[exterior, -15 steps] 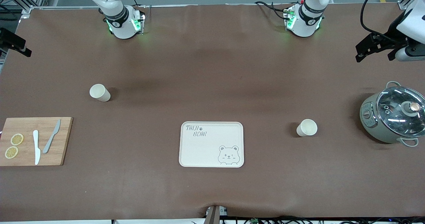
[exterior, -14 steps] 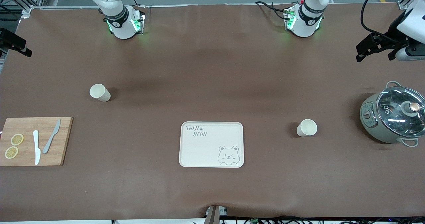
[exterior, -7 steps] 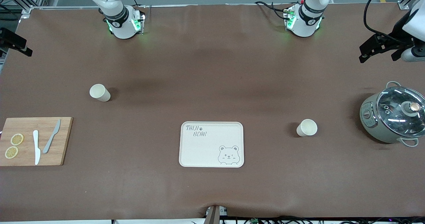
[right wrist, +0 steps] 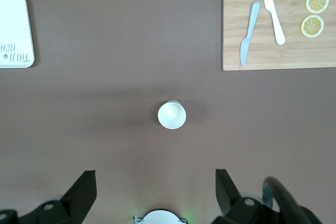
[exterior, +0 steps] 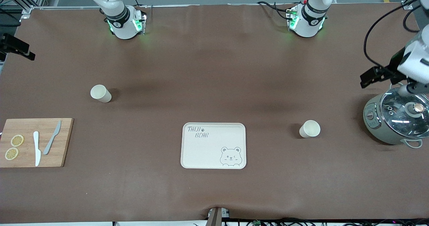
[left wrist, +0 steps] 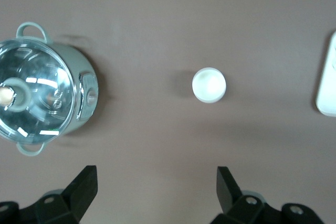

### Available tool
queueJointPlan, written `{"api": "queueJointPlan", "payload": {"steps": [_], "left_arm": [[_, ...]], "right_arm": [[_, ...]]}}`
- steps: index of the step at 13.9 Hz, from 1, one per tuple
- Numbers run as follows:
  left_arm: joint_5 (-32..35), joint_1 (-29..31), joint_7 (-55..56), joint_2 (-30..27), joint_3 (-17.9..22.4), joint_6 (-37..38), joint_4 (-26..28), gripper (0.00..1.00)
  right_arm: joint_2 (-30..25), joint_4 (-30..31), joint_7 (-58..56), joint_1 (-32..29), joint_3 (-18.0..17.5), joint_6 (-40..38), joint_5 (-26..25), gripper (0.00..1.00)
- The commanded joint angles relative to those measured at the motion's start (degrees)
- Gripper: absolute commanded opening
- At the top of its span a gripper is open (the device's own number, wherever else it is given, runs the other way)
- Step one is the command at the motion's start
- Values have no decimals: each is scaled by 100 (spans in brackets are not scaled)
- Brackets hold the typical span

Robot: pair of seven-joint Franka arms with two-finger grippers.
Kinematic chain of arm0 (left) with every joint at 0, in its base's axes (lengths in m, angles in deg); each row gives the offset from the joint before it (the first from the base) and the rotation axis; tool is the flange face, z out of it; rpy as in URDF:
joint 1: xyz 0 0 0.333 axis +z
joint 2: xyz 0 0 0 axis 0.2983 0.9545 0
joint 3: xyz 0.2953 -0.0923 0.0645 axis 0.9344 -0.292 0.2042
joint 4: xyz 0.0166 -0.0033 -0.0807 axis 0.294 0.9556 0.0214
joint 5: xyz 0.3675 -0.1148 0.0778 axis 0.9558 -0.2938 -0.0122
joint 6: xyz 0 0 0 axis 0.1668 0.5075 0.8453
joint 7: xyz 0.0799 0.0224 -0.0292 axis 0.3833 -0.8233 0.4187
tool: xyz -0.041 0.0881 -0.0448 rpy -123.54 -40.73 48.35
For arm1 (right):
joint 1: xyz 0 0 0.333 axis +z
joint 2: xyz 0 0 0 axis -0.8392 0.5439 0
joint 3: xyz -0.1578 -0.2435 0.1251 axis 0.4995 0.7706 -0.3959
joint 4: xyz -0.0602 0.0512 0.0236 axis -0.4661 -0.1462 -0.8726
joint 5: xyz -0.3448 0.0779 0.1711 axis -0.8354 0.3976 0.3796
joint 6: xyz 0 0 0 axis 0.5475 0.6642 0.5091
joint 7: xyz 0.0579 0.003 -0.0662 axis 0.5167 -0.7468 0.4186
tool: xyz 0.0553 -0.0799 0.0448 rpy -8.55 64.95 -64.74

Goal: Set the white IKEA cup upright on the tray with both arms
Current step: 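Reach the left gripper to the white cup while the right gripper moves out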

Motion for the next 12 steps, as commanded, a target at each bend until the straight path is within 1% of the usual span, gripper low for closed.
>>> {"api": "queueJointPlan", "payload": {"steps": [1,3,5,8,12], "left_arm": [[116,200,143,117,-38,-656,349,100],[55,201,239,390,-47,-998,332,100],[11,192,458,645,-73,-1289,297,100],[-602,131,512,1067,-82,-1536,270,100],[-631,-10,512,1664,-99,-2036,270,100]], "right_arm": [[146,-140,48,-162,-41,-84,150,100],[164,-140,48,-145,-41,-84,150,100],[400,-149,74,-154,-41,-93,132,100],[419,-140,83,-154,-41,-84,132,100],[603,-123,92,-206,-41,-84,132,100]]}}
